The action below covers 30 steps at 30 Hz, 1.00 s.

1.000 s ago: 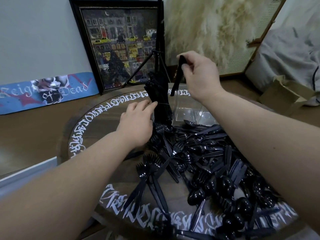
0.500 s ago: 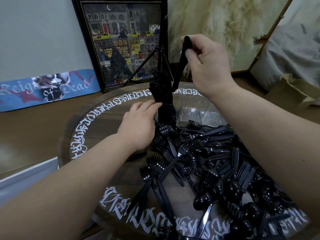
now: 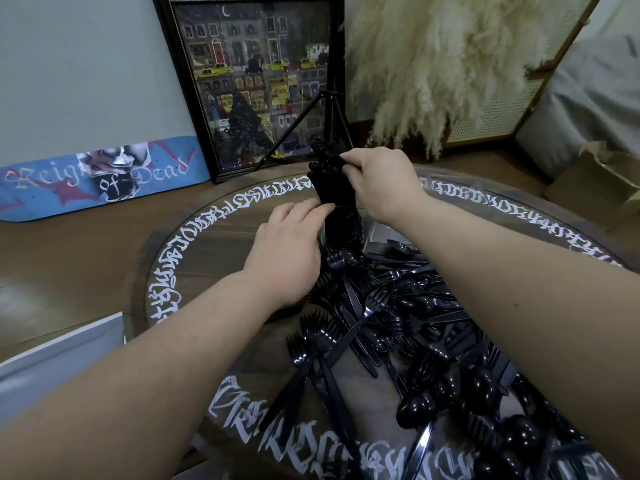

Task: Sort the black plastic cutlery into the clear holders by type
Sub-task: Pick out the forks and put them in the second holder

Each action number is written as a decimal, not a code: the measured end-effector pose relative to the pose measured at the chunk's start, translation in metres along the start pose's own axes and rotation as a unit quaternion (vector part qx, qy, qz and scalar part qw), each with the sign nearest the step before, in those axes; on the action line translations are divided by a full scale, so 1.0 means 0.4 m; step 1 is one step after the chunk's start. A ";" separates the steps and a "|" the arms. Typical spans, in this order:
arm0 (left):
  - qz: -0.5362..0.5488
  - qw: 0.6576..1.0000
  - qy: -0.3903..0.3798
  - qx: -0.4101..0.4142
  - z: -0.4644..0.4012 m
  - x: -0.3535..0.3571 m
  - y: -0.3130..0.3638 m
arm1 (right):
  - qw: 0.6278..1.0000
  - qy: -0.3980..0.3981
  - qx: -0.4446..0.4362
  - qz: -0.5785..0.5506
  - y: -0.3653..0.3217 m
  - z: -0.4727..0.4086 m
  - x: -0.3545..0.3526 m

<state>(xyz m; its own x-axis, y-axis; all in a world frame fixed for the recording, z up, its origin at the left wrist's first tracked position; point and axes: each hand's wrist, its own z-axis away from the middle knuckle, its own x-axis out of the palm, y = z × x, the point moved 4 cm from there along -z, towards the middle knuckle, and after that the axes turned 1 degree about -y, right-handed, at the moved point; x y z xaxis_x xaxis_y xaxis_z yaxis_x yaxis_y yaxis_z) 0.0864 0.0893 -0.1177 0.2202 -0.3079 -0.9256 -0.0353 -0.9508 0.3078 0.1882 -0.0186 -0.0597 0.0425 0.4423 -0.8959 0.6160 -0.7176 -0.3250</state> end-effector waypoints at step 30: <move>-0.022 0.960 -0.141 -0.241 0.328 -0.061 -0.250 | 0.986 -0.126 -0.066 0.090 -0.200 0.340 0.194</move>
<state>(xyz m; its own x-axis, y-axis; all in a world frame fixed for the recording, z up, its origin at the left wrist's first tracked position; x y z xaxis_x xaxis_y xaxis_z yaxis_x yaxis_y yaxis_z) -0.0431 0.1873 -0.1546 -0.0643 -0.3289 -0.9422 0.4376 -0.8578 0.2696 0.0353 0.0002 -0.1445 -0.0264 0.1547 -0.9876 0.7137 -0.6889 -0.1270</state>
